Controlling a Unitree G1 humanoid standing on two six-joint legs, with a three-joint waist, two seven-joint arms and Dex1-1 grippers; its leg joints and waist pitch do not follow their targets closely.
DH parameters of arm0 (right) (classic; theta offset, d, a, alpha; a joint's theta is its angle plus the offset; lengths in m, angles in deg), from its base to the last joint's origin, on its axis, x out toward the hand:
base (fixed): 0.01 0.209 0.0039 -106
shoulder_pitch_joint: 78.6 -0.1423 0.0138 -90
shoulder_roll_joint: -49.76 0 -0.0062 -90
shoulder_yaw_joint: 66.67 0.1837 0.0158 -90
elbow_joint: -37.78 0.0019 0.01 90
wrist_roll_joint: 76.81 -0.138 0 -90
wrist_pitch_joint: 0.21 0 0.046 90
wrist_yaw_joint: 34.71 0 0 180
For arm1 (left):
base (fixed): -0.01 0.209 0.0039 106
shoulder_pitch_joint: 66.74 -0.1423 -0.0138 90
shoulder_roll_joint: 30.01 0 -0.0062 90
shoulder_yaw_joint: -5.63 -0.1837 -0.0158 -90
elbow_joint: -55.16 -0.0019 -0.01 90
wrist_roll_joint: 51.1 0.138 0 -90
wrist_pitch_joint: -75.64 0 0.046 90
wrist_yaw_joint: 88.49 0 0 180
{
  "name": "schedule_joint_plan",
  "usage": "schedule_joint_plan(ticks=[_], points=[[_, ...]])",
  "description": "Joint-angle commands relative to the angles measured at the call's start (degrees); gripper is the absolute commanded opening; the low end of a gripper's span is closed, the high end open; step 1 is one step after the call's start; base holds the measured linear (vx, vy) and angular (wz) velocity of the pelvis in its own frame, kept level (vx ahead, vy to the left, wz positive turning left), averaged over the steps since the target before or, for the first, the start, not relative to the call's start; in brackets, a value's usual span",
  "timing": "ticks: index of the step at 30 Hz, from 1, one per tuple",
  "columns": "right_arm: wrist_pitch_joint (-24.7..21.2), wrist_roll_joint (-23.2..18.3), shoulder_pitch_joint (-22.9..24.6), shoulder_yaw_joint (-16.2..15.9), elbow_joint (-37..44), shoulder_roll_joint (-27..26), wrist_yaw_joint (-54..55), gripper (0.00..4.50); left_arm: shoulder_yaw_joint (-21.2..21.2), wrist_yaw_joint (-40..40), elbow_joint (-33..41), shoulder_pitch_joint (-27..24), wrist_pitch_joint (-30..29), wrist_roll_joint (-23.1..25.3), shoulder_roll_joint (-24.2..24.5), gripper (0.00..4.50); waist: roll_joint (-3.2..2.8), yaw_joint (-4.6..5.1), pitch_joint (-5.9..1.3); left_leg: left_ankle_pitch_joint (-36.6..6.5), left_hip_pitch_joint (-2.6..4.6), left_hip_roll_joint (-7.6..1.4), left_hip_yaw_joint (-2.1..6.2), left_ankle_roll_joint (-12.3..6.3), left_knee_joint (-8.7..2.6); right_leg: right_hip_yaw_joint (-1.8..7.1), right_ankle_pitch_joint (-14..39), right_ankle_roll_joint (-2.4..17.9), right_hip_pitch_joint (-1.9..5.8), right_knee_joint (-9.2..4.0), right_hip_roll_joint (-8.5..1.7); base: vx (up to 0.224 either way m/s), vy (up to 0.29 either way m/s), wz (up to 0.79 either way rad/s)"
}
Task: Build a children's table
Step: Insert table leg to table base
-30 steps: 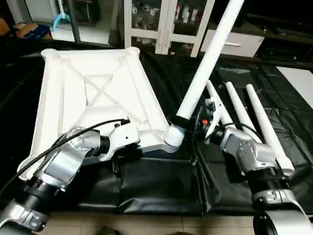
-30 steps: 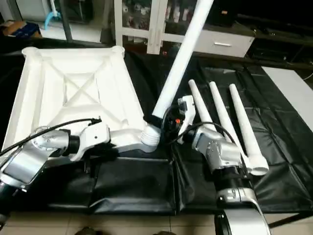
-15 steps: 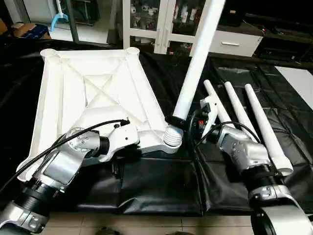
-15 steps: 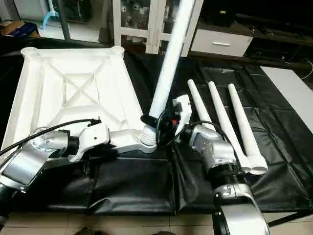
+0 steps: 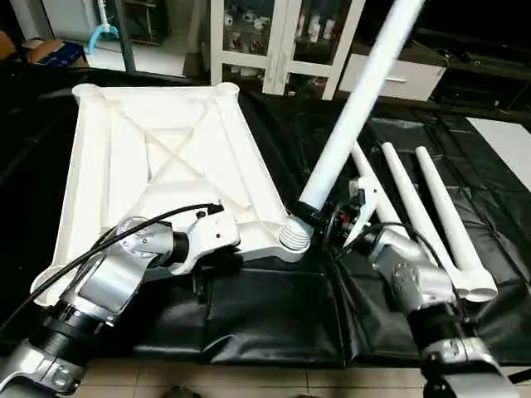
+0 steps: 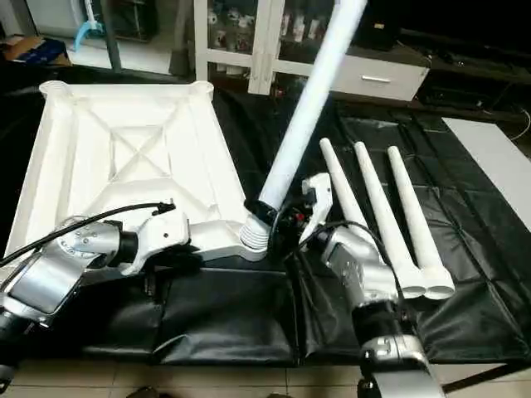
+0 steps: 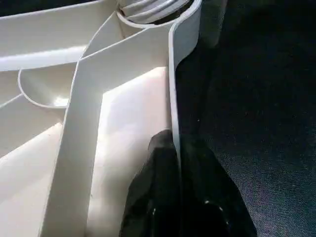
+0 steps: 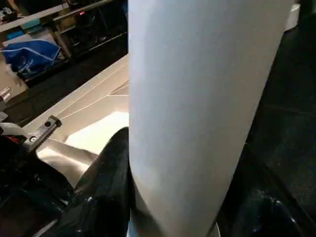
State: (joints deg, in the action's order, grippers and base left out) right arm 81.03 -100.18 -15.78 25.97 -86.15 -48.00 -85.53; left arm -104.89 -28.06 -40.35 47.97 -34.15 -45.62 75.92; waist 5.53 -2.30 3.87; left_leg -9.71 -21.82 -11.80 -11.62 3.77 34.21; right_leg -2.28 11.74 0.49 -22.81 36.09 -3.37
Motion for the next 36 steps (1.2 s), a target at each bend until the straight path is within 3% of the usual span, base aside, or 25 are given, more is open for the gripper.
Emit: schedule_joint_plan(ticks=[1, 4, 13, 17, 19, 25, 28, 29, 33, 36], points=[[1.04, 4.28, 3.34, 1.99, -3.13, 2.30, 5.49, 1.87, -1.89, 0.77, -0.54, -1.23, 0.07, -0.70, -0.71, 0.00, -0.67, 0.44, -2.84, -15.94, 1.80, -2.21, 1.21, 1.71, -4.72, 2.60, 16.80, 9.56, 0.94, -5.11, -4.27, 0.000, 0.000, 0.00], [4.96, 5.74, 6.33, 1.49, -1.41, 1.76, 6.45, 1.87, -1.73, 0.34, -0.56, -1.12, -0.04, -0.51, -0.81, 0.00, -0.74, 0.37, -2.82, -16.46, 1.84, -2.22, 1.25, 1.72, -4.77, 2.68, 17.47, 9.09, 0.80, -5.27, -4.32, 0.000, 0.000, 0.00], [7.52, 9.21, 8.67, -3.03, 0.77, 3.27, 5.56, 1.87, -1.66, 0.54, -1.03, -0.62, 0.10, -0.06, -0.48, 0.00, -0.79, 0.43, -2.80, -18.43, 1.79, -2.20, 1.41, 2.00, -5.05, 2.65, 18.94, 8.30, 0.73, -5.57, -4.27, 0.000, 0.000, 0.00], [6.28, 10.16, 8.88, -4.91, 1.18, 4.20, 4.21, 1.87, -1.67, 0.72, -1.14, -0.50, 0.15, 0.08, -0.44, 0.00, -0.80, 0.49, -2.86, -18.98, 1.79, -2.22, 1.43, 2.05, -5.06, 2.71, 18.51, 8.40, 0.68, -5.56, -4.21, 0.000, 0.000, 0.00], [4.05, 11.67, 9.37, -8.41, 1.45, 5.87, 1.27, 1.87, -1.71, 0.94, -1.12, -0.47, 0.09, 0.19, -0.36, 0.00, -0.80, 0.48, -2.90, -18.82, 1.81, -2.24, 1.43, 1.92, -5.08, 2.68, 18.00, 8.56, 0.74, -5.50, -4.16, 0.000, 0.000, 0.00], [0.90, 13.63, 8.49, -12.51, 0.06, 7.49, -2.46, 1.87, -1.81, 1.28, -1.12, -0.41, -0.02, 0.25, -0.17, 0.00, -0.69, 0.58, -2.85, -18.89, 1.74, -2.18, 1.38, 1.71, -5.13, 2.72, 17.79, 8.43, 0.80, -5.64, -4.15, 0.000, 0.000, 0.00], [0.48, 14.31, 7.69, -13.68, -0.72, 7.62, -2.84, 1.87, -1.85, 1.41, -1.08, -0.43, -0.07, 0.24, -0.09, 0.00, -0.66, 0.70, -2.43, -22.93, 2.22, -2.17, 1.64, 2.44, -5.35, 2.69, 23.83, 7.61, 0.47, -6.37, -4.39, 0.000, 0.000, 0.00], [0.31, 14.49, 7.14, -14.44, -1.02, 7.64, -3.06, 1.87, -1.88, 1.47, -1.02, -0.44, -0.14, 0.26, -0.06, 0.00, -0.80, 0.91, -2.49, -25.55, 2.82, -2.28, 1.95, 3.20, -5.52, 2.55, 26.49, 7.01, 0.30, -6.78, -4.44, 0.000, 0.000, 0.00], [-2.12, 14.42, 5.97, -16.48, -1.34, 7.85, -3.89, 1.87, -1.90, 1.63, -1.06, -0.41, -0.23, 0.32, 0.00, 0.00, -0.80, 1.23, -2.70, -25.32, 2.68, -2.30, 2.06, 3.47, -5.79, 2.55, 22.90, 7.57, 0.40, -6.46, -4.15, 0.000, 0.000, 0.00], [-3.81, 13.55, 4.96, -15.43, -3.02, 6.91, -3.18, 1.87, -1.94, 1.57, -1.07, -0.35, -0.30, 0.39, -0.07, 0.00, -0.62, 1.25, -2.67, -26.07, 2.63, -2.23, 2.02, 3.47, -5.79, 2.63, 23.41, 7.51, 0.42, -6.60, -4.24, 0.000, 0.000, 0.00]])
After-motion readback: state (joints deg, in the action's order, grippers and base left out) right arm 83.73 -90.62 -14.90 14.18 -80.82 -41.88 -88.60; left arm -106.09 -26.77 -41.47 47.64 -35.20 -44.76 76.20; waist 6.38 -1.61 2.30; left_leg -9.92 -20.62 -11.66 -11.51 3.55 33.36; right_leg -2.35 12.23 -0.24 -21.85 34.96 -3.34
